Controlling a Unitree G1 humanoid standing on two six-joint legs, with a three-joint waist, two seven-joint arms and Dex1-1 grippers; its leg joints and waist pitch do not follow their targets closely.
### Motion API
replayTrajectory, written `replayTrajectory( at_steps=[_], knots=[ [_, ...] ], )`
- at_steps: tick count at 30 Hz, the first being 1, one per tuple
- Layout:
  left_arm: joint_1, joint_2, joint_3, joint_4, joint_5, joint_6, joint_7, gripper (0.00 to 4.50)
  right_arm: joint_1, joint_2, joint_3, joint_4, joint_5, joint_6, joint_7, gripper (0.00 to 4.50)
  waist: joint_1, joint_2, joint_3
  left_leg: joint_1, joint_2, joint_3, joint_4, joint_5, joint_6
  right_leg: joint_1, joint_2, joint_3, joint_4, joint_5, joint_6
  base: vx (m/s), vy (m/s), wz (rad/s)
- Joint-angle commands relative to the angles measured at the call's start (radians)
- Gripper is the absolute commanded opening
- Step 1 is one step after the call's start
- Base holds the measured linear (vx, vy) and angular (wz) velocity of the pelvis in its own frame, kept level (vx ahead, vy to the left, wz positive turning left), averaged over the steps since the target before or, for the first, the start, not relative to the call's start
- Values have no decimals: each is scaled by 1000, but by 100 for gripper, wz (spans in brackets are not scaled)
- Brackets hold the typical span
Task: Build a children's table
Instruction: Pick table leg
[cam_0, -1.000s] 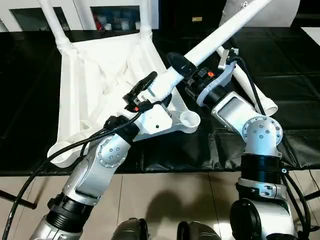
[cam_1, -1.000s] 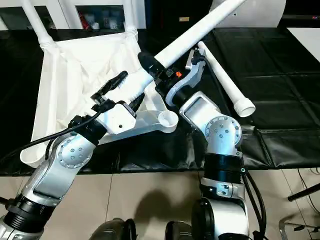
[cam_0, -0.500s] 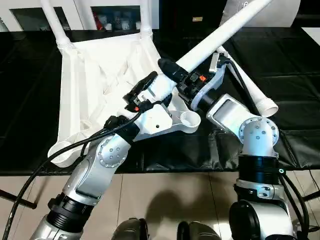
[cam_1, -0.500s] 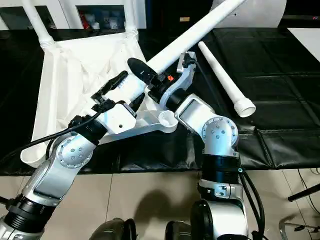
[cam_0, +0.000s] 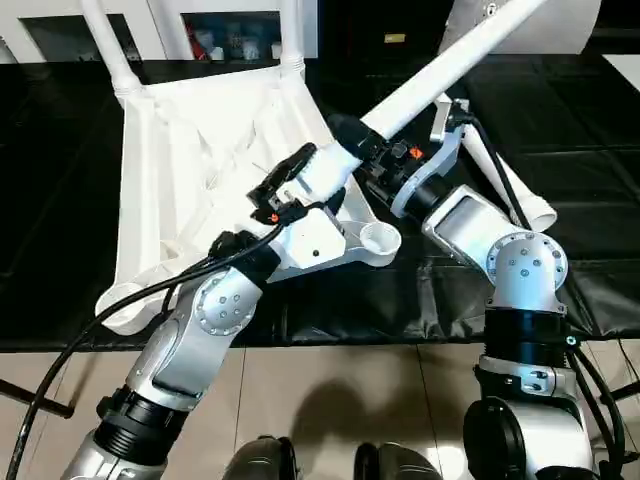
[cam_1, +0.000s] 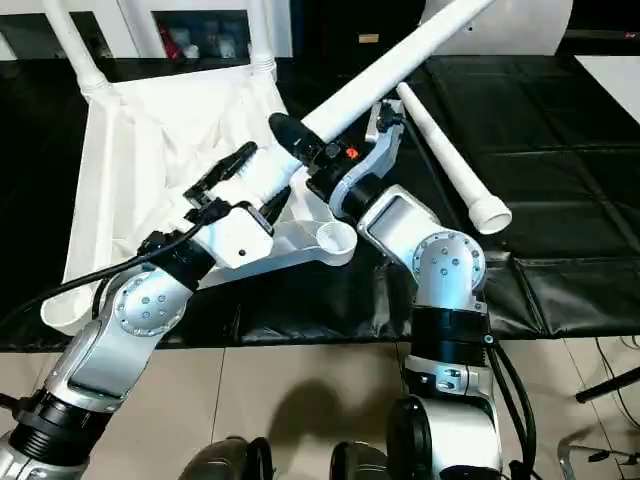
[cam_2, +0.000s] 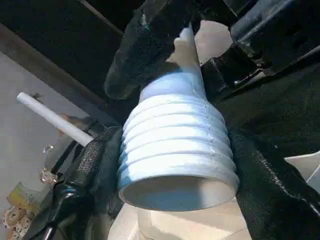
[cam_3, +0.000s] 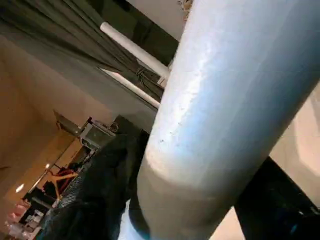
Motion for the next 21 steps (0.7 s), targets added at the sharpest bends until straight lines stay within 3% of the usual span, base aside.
replayTrajectory(
  at_steps=[1,4,14,17,18,21],
  knots=[
    [-3,-1,13,-2,-7,0,-5,290,-11,1,-6,2,3,-9,-3,250,-2,0,-88,24,147,-69,-81,-69,43,56,-173,96,-63,-55,-181,0,0,0],
    [-3,-2,14,-2,-7,0,-5,290,-12,1,-8,3,3,-11,-3,226,-2,-1,-88,24,148,-69,-82,-70,42,56,-173,96,-64,-56,-182,0,0,0],
    [-3,-2,14,1,-16,-3,-16,290,-15,3,-11,3,6,-19,4,213,-1,-1,-89,23,147,-68,-82,-65,43,57,-173,96,-62,-43,-185,0,0,0],
    [10,-13,15,3,-77,-3,-57,290,-15,-4,-4,7,-5,-29,13,212,0,0,-92,23,147,-68,-80,-60,43,58,-175,95,-61,-42,-186,0,0,0],
    [12,-11,12,2,-85,-6,-65,346,-15,-5,-3,8,-8,-31,14,211,0,0,-92,23,147,-68,-81,-61,40,57,-173,95,-61,-43,-188,0,0,0],
    [26,-11,8,-8,-115,-7,-92,360,-17,-14,-1,16,-25,-46,15,209,1,1,-94,25,147,-67,-80,-59,34,56,-172,94,-59,-41,-188,0,0,0]
  ],
)
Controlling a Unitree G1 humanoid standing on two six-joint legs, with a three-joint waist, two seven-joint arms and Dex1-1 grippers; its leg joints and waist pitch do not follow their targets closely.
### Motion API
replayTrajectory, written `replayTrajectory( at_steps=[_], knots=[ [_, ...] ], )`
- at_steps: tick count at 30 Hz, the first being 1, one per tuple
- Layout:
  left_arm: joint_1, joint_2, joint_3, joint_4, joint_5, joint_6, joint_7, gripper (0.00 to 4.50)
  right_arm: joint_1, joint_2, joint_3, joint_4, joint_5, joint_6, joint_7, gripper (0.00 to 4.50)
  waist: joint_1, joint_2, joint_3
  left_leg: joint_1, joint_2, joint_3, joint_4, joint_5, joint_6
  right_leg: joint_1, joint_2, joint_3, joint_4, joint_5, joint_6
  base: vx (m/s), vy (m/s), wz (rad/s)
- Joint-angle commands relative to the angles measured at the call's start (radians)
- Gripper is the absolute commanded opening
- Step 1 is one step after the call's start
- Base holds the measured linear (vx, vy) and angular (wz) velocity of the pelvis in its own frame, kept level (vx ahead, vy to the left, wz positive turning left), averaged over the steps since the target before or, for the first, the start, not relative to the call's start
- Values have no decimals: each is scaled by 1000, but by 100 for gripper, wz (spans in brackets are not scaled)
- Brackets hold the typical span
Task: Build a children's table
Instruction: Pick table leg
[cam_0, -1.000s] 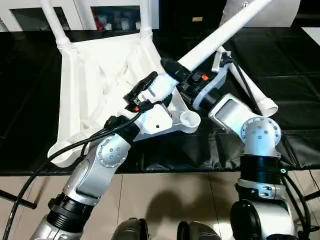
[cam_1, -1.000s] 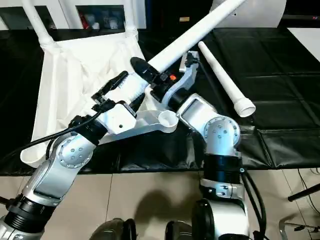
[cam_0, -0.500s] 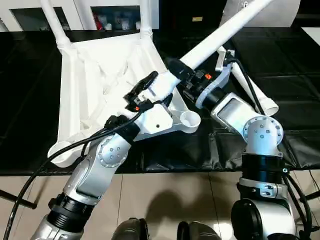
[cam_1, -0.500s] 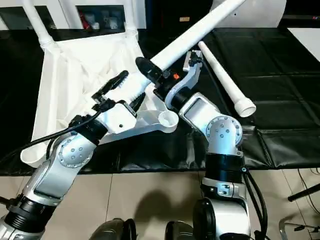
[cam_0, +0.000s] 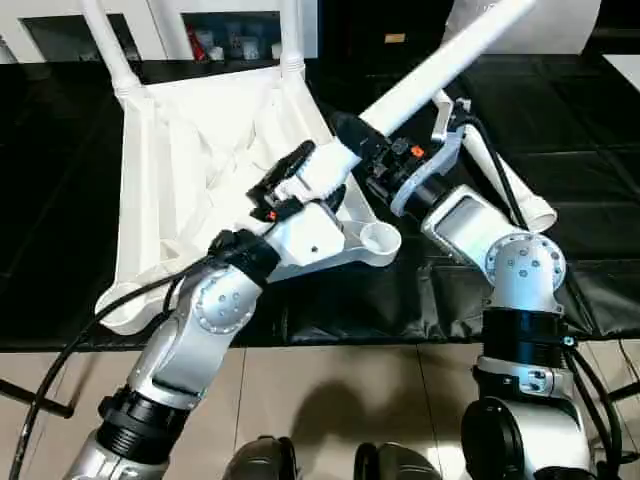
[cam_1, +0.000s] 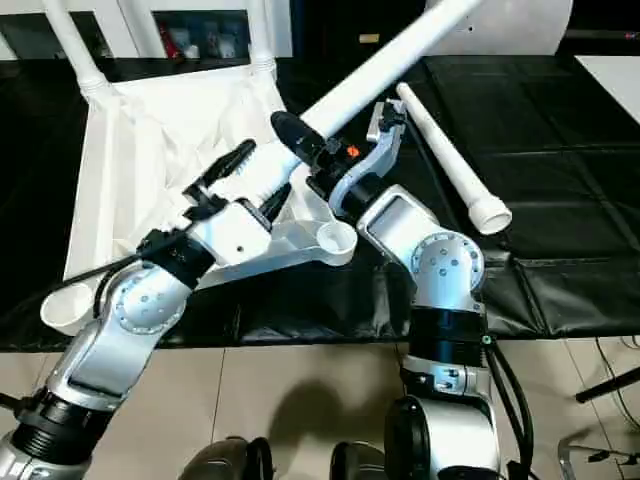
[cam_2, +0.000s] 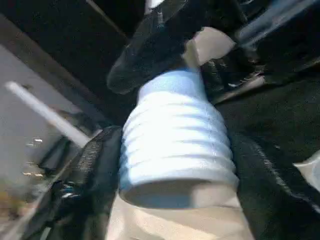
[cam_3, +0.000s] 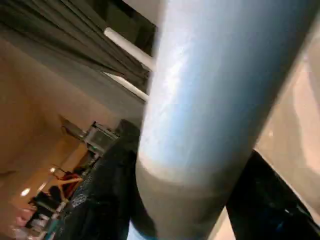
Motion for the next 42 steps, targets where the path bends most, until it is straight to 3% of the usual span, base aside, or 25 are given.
replayTrajectory(
  at_steps=[1,8,11,12,13,15,17,19,20,21,22,24,29,30,32,33,35,40,42],
  knots=[
    [19,2,-16,-13,-24,-8,-35,380,-17,-14,0,7,-23,-20,4,203,1,2,-95,26,147,-66,-80,-58,35,56,-172,95,-60,-40,-188,0,0,0],
    [26,0,-21,-15,-44,-6,-56,432,-17,-28,2,12,-40,-38,13,189,3,1,-96,24,146,-65,-78,-64,45,59,-173,95,-62,-43,-193,0,0,0],
    [74,-31,33,-37,-159,-16,-59,449,-19,-91,36,36,-115,-71,58,189,4,1,-100,22,148,-64,-76,-53,37,62,-173,94,-57,-24,-202,0,0,0],
    [104,-45,79,-54,-244,-28,-66,449,-12,-143,81,37,-176,-83,88,189,5,0,-101,20,145,-62,-74,-48,41,64,-173,93,-55,-13,-210,0,0,0],
    [105,-46,80,-55,-247,-28,-66,450,-12,-145,82,37,-178,-83,89,189,5,0,-101,20,145,-62,-74,-48,41,64,-173,93,-55,-13,-210,0,0,0],
    [126,-63,148,-81,-347,-28,-69,450,1,-217,152,26,-252,-99,139,189,8,-7,-100,19,139,-57,-70,-55,52,66,-170,92,-60,-30,-214,0,0,0],
    [100,-79,237,-102,-438,43,-69,450,20,-295,228,-14,-329,-129,190,189,10,-10,-98,19,137,-54,-66,-62,58,67,-171,93,-64,-64,-208,0,0,0],
    [82,-82,255,-99,-446,96,-68,450,27,-312,250,-27,-356,-156,212,189,13,-10,-95,21,137,-54,-66,-66,65,65,-169,94,-68,-91,-201,0,0,0],
    [30,-93,286,-76,-438,180,-41,450,34,-330,275,-48,-387,-196,246,188,12,-15,-93,19,136,-55,-66,-72,76,65,-168,93,-72,-126,-192,0,0,0],
    [9,-97,296,-67,-445,205,-28,450,36,-334,283,-53,-397,-208,260,188,15,-14,-94,27,135,-53,-64,-76,77,60,-165,93,-75,-158,-180,0,0,0],
    [-36,-113,316,-55,-483,263,-9,450,39,-348,305,-63,-438,-258,278,188,13,-15,-93,23,140,-58,-66,-69,84,64,-166,92,-74,-163,-179,0,0,0],
    [-87,-120,319,-28,-497,315,-5,450,54,-354,320,-85,-453,-283,296,188,15,-16,-96,28,144,-60,-68,-63,85,57,-162,91,-71,-152,-178,0,0,0],
    [-248,-141,323,124,-539,415,11,450,123,-338,344,-144,-434,-331,371,188,25,-16,-99,25,139,-59,-65,-54,121,60,-168,92,-75,-124,-170,0,0,0],
    [-298,-151,303,150,-530,437,-30,450,147,-342,372,-148,-468,-364,392,188,27,-7,-103,26,147,-66,-65,-37,126,57,-167,90,-69,-89,-177,0,0,0],
    [-315,-162,285,145,-542,449,-58,450,156,-344,383,-148,-483,-382,401,188,27,-11,-106,25,149,-67,-65,-27,133,58,-169,90,-65,-59,-185,0,0,0],
    [-324,-171,243,124,-573,459,-128,450,164,-344,393,-149,-502,-399,402,188,30,-4,-110,25,150,-66,-63,-12,136,56,-170,89,-61,-25,-195,0,0,0],
    [-324,-172,219,111,-591,467,-165,450,167,-343,395,-150,-509,-405,401,188,32,0,-109,21,151,-67,-62,-7,146,55,-171,89,-55,18,-211,0,0,0],
    [-325,-192,162,59,-647,481,-224,450,180,-336,395,-158,-536,-429,396,188,32,0,-100,16,148,-67,-65,-77,127,64,-175,91,-67,-51,-214,0,0,0],
    [-318,-189,136,17,-665,483,-278,450,182,-331,393,-152,-545,-435,390,188,31,0,-99,21,152,-67,-67,-92,116,62,-174,92,-72,-86,-209,0,0,0]
  ],
)
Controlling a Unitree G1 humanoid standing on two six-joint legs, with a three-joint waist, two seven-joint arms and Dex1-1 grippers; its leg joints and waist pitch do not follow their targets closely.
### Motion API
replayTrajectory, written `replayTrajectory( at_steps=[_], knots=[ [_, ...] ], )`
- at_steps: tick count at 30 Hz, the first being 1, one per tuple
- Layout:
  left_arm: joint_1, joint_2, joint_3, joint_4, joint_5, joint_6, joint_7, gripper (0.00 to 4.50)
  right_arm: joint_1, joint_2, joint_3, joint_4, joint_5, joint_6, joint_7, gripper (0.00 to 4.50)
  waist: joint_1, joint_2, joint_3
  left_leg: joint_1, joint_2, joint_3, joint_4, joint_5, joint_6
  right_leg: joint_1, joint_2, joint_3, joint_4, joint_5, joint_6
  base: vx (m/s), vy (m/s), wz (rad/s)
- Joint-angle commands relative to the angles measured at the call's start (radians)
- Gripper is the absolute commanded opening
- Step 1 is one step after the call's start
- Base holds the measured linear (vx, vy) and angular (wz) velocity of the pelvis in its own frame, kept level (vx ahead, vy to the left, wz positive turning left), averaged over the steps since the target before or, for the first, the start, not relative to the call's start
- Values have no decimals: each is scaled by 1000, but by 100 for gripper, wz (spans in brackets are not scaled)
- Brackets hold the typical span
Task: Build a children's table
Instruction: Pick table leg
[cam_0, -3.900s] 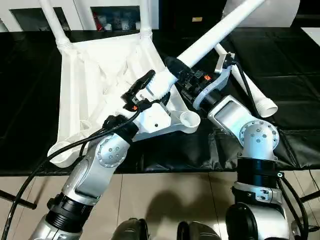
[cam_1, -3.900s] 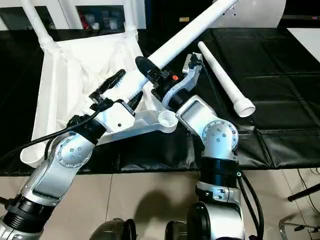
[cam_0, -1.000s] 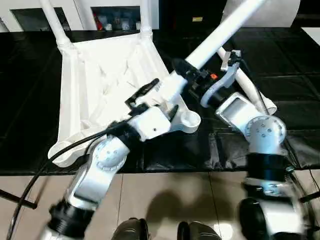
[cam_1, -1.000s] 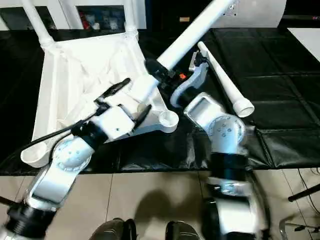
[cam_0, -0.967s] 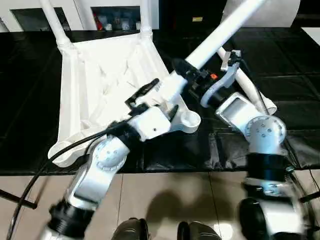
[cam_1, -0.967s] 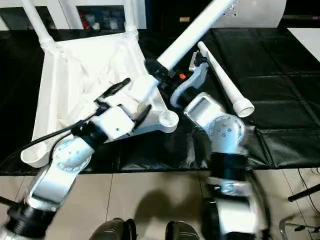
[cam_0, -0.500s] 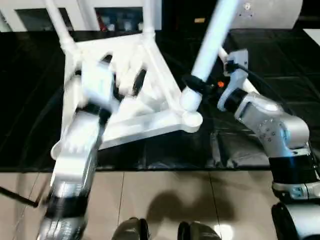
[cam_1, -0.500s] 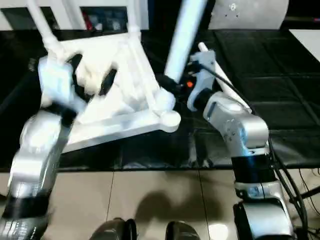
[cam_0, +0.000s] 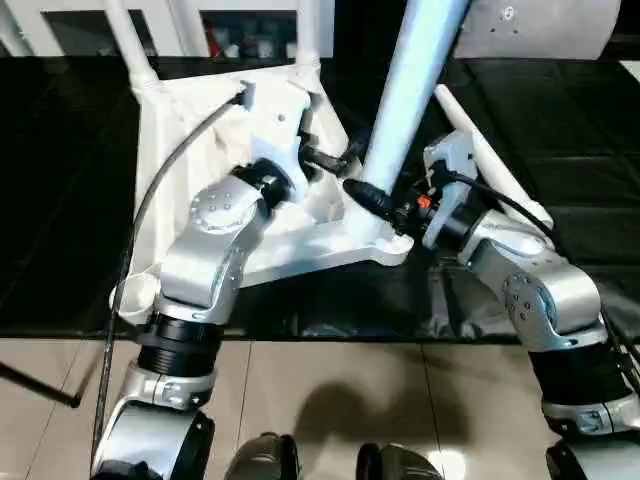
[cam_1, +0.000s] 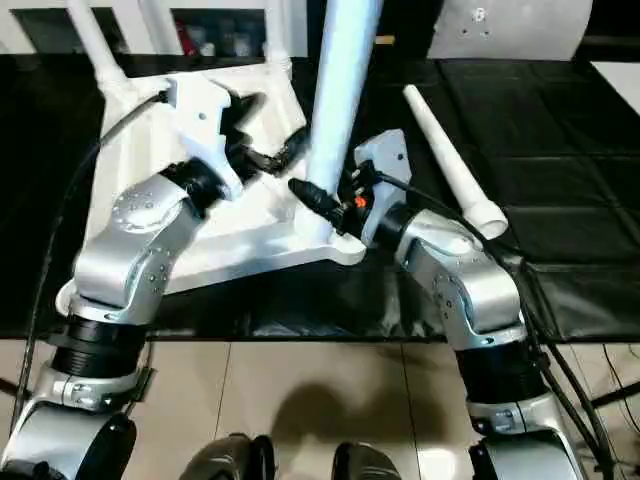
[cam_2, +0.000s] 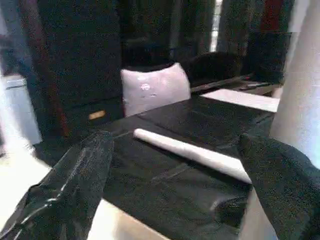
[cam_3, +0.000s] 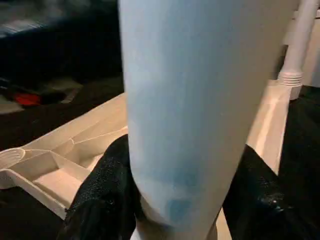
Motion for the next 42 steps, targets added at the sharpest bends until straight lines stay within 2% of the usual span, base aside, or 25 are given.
replayTrajectory(
  at_steps=[1,3,7,8,9,11,12,13,14,15,16,17,19,23,24,26,29,30,32,33,38,39,40,41,42],
  knots=[
    [1,-11,-66,-77,-42,0,-85,450,-7,11,1,-14,-13,-8,-4,188,5,1,-97,29,151,-73,-70,-103,100,67,-171,92,-71,-96,-212,0,0,0],
    [2,-6,-68,-89,-55,-5,-105,450,-8,15,-1,-11,-15,-8,-7,188,4,3,-96,30,153,-74,-72,-106,92,64,-165,91,-68,-94,-214,0,0,0],
    [7,23,-91,-100,-59,-5,-144,450,-6,23,1,-13,-20,-5,-11,188,3,5,-97,30,151,-75,-73,-113,89,65,-167,92,-66,-84,-212,0,0,0],
    [7,23,-87,-92,-46,-4,-131,450,-3,29,-3,-14,-19,2,-21,188,4,15,-97,30,152,-76,-73,-117,84,65,-167,92,-66,-79,-213,0,0,0],
    [7,22,-83,-87,-37,-3,-121,450,-1,34,-5,-16,-18,8,-29,188,3,14,-97,31,151,-76,-73,-122,82,65,-166,92,-68,-80,-212,0,0,0],
    [5,22,-58,-64,-15,-7,-86,450,4,51,-27,-14,-25,29,-78,188,3,13,-98,31,152,-76,-74,-116,83,64,-165,93,-67,-73,-215,0,0,0],
    [6,34,-21,-36,3,-11,-51,450,9,72,-68,-8,-3,58,-125,188,3,16,-98,31,152,-76,-74,-118,77,63,-164,93,-67,-76,-214,0,0,0],
    [6,34,-21,-36,3,-11,-51,450,9,72,-68,-8,-3,58,-125,188,3,16,-98,31,152,-76,-74,-118,77,63,-164,93,-67,-76,-214,0,0,0],
    [13,46,7,-33,-1,-8,-38,450,14,74,-85,-15,1,72,-147,188,6,29,-97,32,151,-78,-73,-123,70,61,-164,92,-65,-80,-213,0,0,0],
    [20,56,30,-32,-6,-3,-30,450,18,73,-97,-23,5,88,-162,188,3,21,-97,32,153,-79,-76,-130,66,63,-163,92,-66,-76,-210,0,0,0],
    [33,75,55,-38,-11,12,-24,450,25,63,-101,-39,21,139,-164,188,1,22,-96,30,150,-79,-76,-125,67,66,-164,92,-63,-67,-211,0,0,0],
    [48,90,64,-45,-15,21,-30,450,29,47,-94,-48,-5,144,-173,188,0,25,-93,29,148,-78,-76,-124,69,65,-165,93,-64,-68,-209,0,0,0],
    [79,119,67,-48,-6,35,-40,450,36,24,-89,-61,-40,146,-188,188,0,26,-93,28,143,-75,-74,-119,69,64,-165,93,-68,-91,-195,0,0,0],
    [151,153,38,-40,31,51,-49,450,60,-4,-102,-104,-46,161,-190,188,-7,32,-86,30,141,-74,-76,-150,69,60,-159,92,-80,-198,-161,0,0,0],
    [166,155,32,-40,37,53,-41,450,77,-10,-108,-137,-42,174,-193,188,-6,40,-83,32,143,-75,-77,-159,67,56,-158,93,-83,-219,-150,0,0,0],
    [184,145,35,-41,32,59,-26,450,88,-13,-113,-159,-39,182,-195,188,-7,38,-84,36,149,-78,-80,-163,67,52,-156,93,-82,-204,-143,0,0,0],
    [246,100,39,-37,35,40,41,450,134,-12,-148,-239,2,223,-220,188,-11,38,-81,31,149,-77,-80,-165,73,54,-161,94,-82,-183,-152,0,0,0],
    [260,98,28,-37,45,30,47,450,146,-13,-163,-261,18,249,-229,188,-14,34,-78,29,146,-77,-81,-163,79,55,-160,94,-86,-196,-147,0,0,0],
    [271,100,13,-37,50,22,36,450,154,-8,-177,-274,30,266,-242,188,-17,35,-75,31,146,-78,-84,-172,81,53,-158,95,-91,-222,-136,0,0,0],
    [271,100,13,-37,50,22,36,450,154,-8,-177,-274,30,266,-242,188,-20,35,-73,31,142,-77,-83,-194,70,52,-159,94,-96,-270,-124,0,0,0],
    [271,100,13,-37,50,22,36,450,154,-8,-177,-274,30,266,-242,188,-33,35,-68,31,139,-80,-85,-227,50,50,-159,93,-103,-329,-106,0,0,0],
    [289,102,-1,-49,43,22,16,450,167,-5,-191,-287,44,281,-249,188,-38,33,-68,28,139,-82,-87,-222,50,52,-158,93,-102,-319,-105,0,0,0],
    [350,85,5,-101,35,22,35,450,224,9,-208,-342,51,307,-282,188,-37,51,-68,30,143,-84,-86,-216,49,51,-160,96,-100,-306,-105,0,0,0],
    [403,67,15,-149,27,27,58,450,275,22,-220,-390,63,331,-307,188,-39,45,-67,31,153,-83,-91,-217,50,51,-162,99,-104,-286,-105,0,0,0],
    [446,51,27,-187,21,33,84,450,316,33,-230,-429,72,354,-328,188,-40,43,-74,32,157,-84,-95,-192,60,53,-156,94,-96,-223,-119,65,1,2]
  ],
)
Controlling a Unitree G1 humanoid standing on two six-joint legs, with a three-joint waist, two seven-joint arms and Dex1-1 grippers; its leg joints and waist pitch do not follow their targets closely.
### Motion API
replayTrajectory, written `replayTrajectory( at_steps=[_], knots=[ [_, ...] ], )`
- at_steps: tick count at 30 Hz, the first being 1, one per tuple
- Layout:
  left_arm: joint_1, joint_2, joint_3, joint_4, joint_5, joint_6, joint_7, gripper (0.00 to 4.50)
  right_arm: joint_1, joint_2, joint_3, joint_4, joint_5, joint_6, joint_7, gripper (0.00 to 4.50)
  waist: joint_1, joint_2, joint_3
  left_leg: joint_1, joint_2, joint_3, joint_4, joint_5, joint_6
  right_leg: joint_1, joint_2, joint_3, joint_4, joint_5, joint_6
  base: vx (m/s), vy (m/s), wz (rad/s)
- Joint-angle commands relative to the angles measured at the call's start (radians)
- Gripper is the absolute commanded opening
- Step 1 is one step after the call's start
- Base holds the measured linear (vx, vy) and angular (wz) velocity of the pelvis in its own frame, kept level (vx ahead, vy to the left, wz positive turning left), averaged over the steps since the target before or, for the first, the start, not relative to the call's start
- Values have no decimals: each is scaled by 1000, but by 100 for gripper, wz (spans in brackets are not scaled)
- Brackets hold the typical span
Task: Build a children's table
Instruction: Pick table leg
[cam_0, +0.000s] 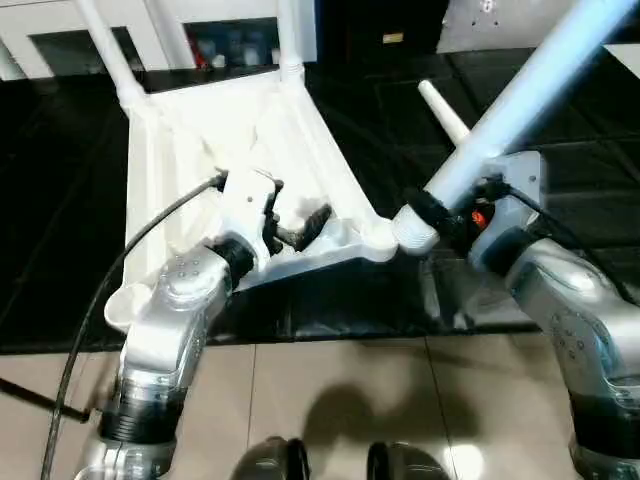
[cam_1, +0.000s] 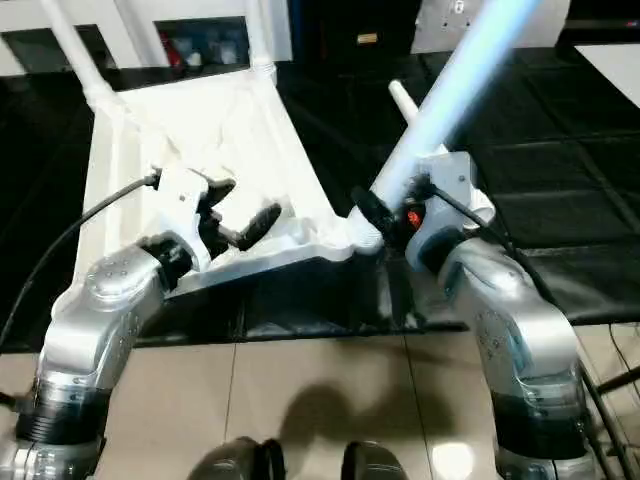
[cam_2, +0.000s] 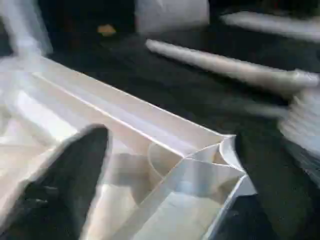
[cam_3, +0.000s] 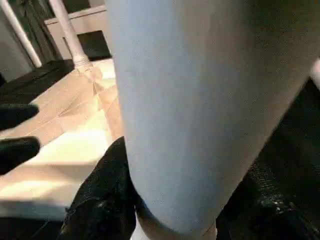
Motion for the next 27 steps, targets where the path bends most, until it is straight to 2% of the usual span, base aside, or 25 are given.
replayTrajectory(
  at_steps=[1,3,4,6,7,8,9,10,11,12,13,14,15,16,17,18,19,20,21,22,23,24,25,26,27],
  knots=[
    [72,-35,47,-77,-17,43,81,450,62,34,-35,-90,34,78,-65,188,-10,-7,-81,23,153,-83,-79,-119,91,53,-159,94,-68,-117,-148,65,1,2],
    [132,-76,84,-128,-19,76,153,450,110,58,-43,-146,10,109,-113,188,-11,-12,-82,14,146,-81,-72,-76,129,56,-165,93,-65,-73,-167,0,0,0],
    [142,-77,84,-135,-10,69,164,450,119,58,-38,-157,-17,108,-128,188,-12,-16,-75,12,141,-77,-75,-98,139,53,-161,90,-78,-120,-158,0,0,0],
    [175,-96,90,-166,19,66,216,450,139,77,-6,-202,-136,101,-220,188,-13,-18,-62,18,135,-74,-80,-172,105,46,-154,88,-95,-287,-119,0,0,0],
    [182,-101,91,-174,20,56,223,450,140,81,1,-214,-155,84,-236,188,-15,-15,-58,22,138,-77,-82,-197,85,43,-153,89,-97,-333,-109,0,0,0],
    [187,-104,90,-183,22,45,228,450,138,89,3,-220,-128,63,-224,188,-19,-20,-53,27,135,-78,-83,-243,60,38,-152,88,-108,-421,-76,0,0,0],
    [190,-106,89,-194,35,32,235,450,136,77,-2,-228,-17,70,-146,188,-25,-19,-48,32,134,-81,-86,-288,37,34,-152,88,-115,-481,-53,0,0,0],
    [191,-110,90,-204,38,30,242,450,135,95,-17,-236,11,72,-153,188,-28,-16,-47,32,135,-87,-85,-314,29,39,-155,87,-120,-510,-25,0,0,0],
    [191,-116,93,-219,40,34,252,450,126,120,-36,-240,43,73,-166,188,-32,-24,-48,33,140,-91,-90,-317,22,35,-147,83,-123,-502,-18,0,0,0],
    [189,-122,96,-240,41,48,266,450,111,134,-42,-246,48,75,-173,188,-47,-11,-50,49,180,-126,-114,-378,-17,29,-111,65,-110,-430,27,0,0,0],
    [189,-123,96,-243,42,50,268,450,110,133,-40,-248,52,77,-166,188,-47,-11,-50,49,180,-126,-114,-378,-17,29,-111,65,-110,-430,27,0,0,0],
    [188,-123,95,-249,44,54,271,450,107,130,-38,-251,61,79,-154,188,-61,2,-54,60,237,-169,-145,-408,-23,26,-91,57,-62,-324,71,0,0,0],
    [189,-124,95,-259,45,61,276,450,101,131,-36,-256,45,62,-159,188,-64,5,-53,72,293,-200,-180,-421,-9,6,-75,62,41,-230,114,0,0,0],
    [200,-113,83,-280,59,64,285,450,103,113,-16,-260,-6,67,-156,188,-55,1,-49,73,295,-183,-200,-401,2,-20,-49,61,116,-180,107,0,0,0],
    [200,-113,83,-280,59,64,285,450,103,112,-15,-260,-7,67,-155,188,-59,-5,-50,70,281,-181,-199,-379,9,-26,-47,64,131,-149,88,17,-63,17],
    [206,-108,76,-289,65,64,289,450,110,104,-5,-262,-23,65,-145,188,-52,-2,-58,86,250,-180,-190,-347,45,-41,-53,79,118,-136,53,5,-132,10],
    [215,-117,82,-294,57,59,296,450,120,104,-3,-258,-17,91,-141,188,-55,-7,-62,88,232,-179,-183,-338,62,-38,-58,86,103,-126,26,5,-132,10],
    [232,-123,83,-308,56,55,303,450,145,98,3,-254,11,105,-124,188,-62,-58,-89,67,118,-130,-113,-209,175,8,-95,113,-5,25,-203,-11,-216,1],
    [245,-129,85,-321,51,53,304,450,166,96,10,-256,40,102,-105,188,-49,-78,-91,2,16,-53,-32,-146,191,67,-131,135,-66,118,-310,14,-242,6],
    [261,-135,87,-340,51,55,310,450,192,89,30,-253,45,80,-88,188,-14,-96,-92,-34,-20,-31,78,-125,157,116,-181,174,-77,224,-306,14,-242,6],
    [266,-137,87,-345,51,57,312,450,200,86,39,-249,36,69,-86,188,-11,-93,-88,-46,-19,-39,71,-63,120,122,-173,164,-56,307,-234,14,-220,0],
    [271,-134,86,-350,53,59,313,450,206,79,51,-237,11,60,-95,188,-3,-107,-81,-35,-27,-47,45,23,44,99,-140,124,-52,358,-24,-20,-184,-9],
    [276,-129,84,-357,57,60,312,450,213,80,54,-223,3,59,-101,188,-4,-95,-78,-31,-5,-61,17,8,25,101,-137,124,-55,250,105,-20,-184,-9],
    [279,-126,84,-360,57,62,311,450,215,85,53,-215,4,61,-102,188,-2,-75,-83,-36,15,-74,2,1,31,113,-146,129,-51,211,138,-39,-115,-1],
    [289,-127,90,-366,47,44,306,450,217,86,57,-211,-7,50,-100,188,-8,-64,-80,-3,70,-96,-35,-58,44,77,-100,104,-68,13,171,-64,-69,5]
  ],
)
